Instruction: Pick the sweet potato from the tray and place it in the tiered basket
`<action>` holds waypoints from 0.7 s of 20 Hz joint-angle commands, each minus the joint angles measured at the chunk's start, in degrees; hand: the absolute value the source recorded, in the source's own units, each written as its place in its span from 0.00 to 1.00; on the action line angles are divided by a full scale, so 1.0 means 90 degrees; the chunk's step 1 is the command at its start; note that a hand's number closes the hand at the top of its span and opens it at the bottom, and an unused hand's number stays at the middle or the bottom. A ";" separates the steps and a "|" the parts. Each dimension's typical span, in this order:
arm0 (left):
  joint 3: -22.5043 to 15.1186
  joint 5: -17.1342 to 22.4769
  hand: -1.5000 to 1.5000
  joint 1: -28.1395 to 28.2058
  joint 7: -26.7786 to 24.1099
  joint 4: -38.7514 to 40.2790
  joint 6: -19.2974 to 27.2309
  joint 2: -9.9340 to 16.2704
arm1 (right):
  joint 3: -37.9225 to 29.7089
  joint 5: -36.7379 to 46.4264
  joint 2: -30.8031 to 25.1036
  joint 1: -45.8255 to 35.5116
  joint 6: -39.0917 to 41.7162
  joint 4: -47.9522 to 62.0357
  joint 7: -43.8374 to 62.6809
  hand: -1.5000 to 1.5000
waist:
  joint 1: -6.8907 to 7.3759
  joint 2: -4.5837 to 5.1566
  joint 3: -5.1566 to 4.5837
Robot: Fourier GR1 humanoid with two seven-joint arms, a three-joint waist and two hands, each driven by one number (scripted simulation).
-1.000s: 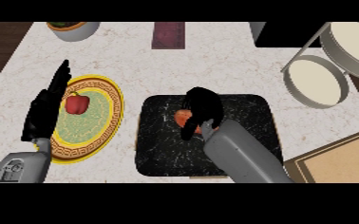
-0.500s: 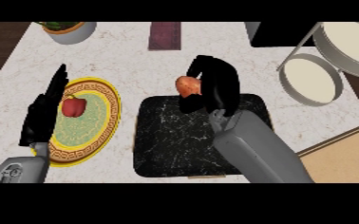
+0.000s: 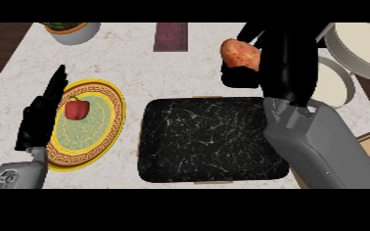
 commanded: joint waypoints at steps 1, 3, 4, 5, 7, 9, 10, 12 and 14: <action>0.0131 0.0045 0.50 -0.0080 -0.0350 0.0391 -0.0106 0.0010 | -0.0458 -0.0062 -0.0450 -0.0297 0.1233 -0.0507 0.0475 1.00 | 0.0008 0.0024 -0.0003; -0.0080 -0.0087 0.50 0.0098 0.0080 -0.0205 -0.0007 -0.0104 | -0.1257 -0.0728 -0.0779 -0.0822 0.1552 -0.0025 -0.0049 1.00 | 0.0098 0.0027 0.0003; -0.0043 -0.0185 0.50 0.0048 -0.0139 -0.0050 0.0073 -0.0129 | -0.1281 -0.0810 -0.0694 -0.0710 0.1671 -0.0122 -0.0072 1.00 | 0.0080 0.0032 0.0002; 0.0222 0.0046 0.50 -0.0372 -0.0126 0.0392 -0.0244 0.0119 | -0.1369 -0.0900 -0.0527 -0.0615 0.1633 -0.0450 0.0085 1.00 | 0.0043 0.0036 0.0001; 0.0103 -0.0013 0.50 -0.0286 -0.0039 0.0218 -0.0198 -0.0064 | -0.1682 -0.1030 -0.0517 -0.0398 0.1061 0.0166 -0.0786 1.00 | 0.0084 0.0049 0.0003; 0.0031 -0.0192 0.50 -0.0042 -0.0312 0.0253 -0.0039 -0.0166 | -0.1957 -0.1257 -0.1099 -0.0460 0.1692 0.0240 -0.1013 1.00 | 0.0080 0.0045 0.0003; 0.0201 -0.0037 0.50 -0.0542 -0.0113 0.0532 -0.0247 -0.0004 | -0.1708 -0.0943 -0.1018 -0.0189 0.1318 0.0447 -0.1393 1.00 | 0.0071 0.0056 0.0003; 0.0199 -0.0010 0.50 -0.0144 -0.0145 0.0213 -0.0241 -0.0073 | -0.2147 -0.1191 -0.1275 -0.0691 0.1629 0.0917 -0.1656 1.00 | 0.0112 0.0052 0.0002; -0.0007 -0.0233 0.50 -0.0098 0.0047 -0.0117 -0.0130 -0.0119 | -0.1762 -0.0480 -0.1325 -0.0369 0.1173 0.1432 -0.1906 1.00 | 0.0151 0.0061 0.0004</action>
